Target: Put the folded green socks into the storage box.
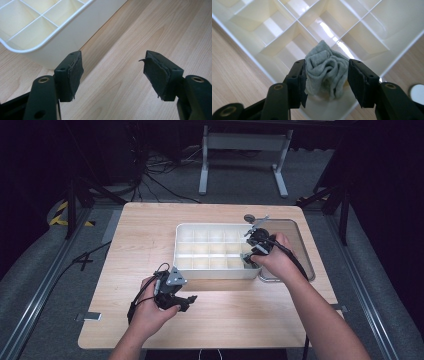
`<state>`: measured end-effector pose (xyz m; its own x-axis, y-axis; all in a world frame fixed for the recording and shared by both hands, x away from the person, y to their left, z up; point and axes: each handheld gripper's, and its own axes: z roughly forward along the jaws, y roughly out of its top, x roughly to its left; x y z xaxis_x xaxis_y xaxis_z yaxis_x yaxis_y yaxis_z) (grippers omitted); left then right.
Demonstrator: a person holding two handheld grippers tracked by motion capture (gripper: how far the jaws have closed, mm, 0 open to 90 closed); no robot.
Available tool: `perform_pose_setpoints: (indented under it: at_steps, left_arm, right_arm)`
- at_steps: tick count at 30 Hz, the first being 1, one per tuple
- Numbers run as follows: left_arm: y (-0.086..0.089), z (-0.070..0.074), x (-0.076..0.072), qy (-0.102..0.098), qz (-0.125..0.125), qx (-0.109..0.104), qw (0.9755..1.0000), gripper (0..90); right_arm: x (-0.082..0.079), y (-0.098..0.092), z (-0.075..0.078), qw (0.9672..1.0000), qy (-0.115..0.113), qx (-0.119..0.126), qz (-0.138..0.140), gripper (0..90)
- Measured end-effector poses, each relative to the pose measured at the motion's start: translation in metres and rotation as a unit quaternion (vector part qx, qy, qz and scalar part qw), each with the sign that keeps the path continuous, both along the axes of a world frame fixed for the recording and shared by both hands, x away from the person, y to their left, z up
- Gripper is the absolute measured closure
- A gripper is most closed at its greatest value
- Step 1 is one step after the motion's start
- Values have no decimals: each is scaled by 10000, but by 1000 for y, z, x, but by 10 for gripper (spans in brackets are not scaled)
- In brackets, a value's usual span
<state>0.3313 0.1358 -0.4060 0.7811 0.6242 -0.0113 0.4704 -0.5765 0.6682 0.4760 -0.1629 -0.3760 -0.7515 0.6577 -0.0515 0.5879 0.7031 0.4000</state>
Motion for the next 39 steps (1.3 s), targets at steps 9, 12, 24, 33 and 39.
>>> perform_pose_setpoints:
  at_steps: [9,12,24,33,39]
  left_arm:
    - [2,-2,0,8,5,14,10000,323]
    - [3,-1,-1,6,25,13,10000,323]
    - [7,-1,0,30,79,-20,10000,321]
    - [6,-4,1,44,58,-13,10000,319]
    - [5,-3,0,73,74,46,9999,316]
  right_arm:
    - [7,5,-16,9991,246,-326,59,803]
    - [11,6,-26,9974,452,-565,-4,819]
    - [12,4,-34,9978,528,-395,-10,795]
    - [-6,-23,-1,9985,23,544,-52,676]
    - [-25,-35,14,9961,-402,776,108,620]
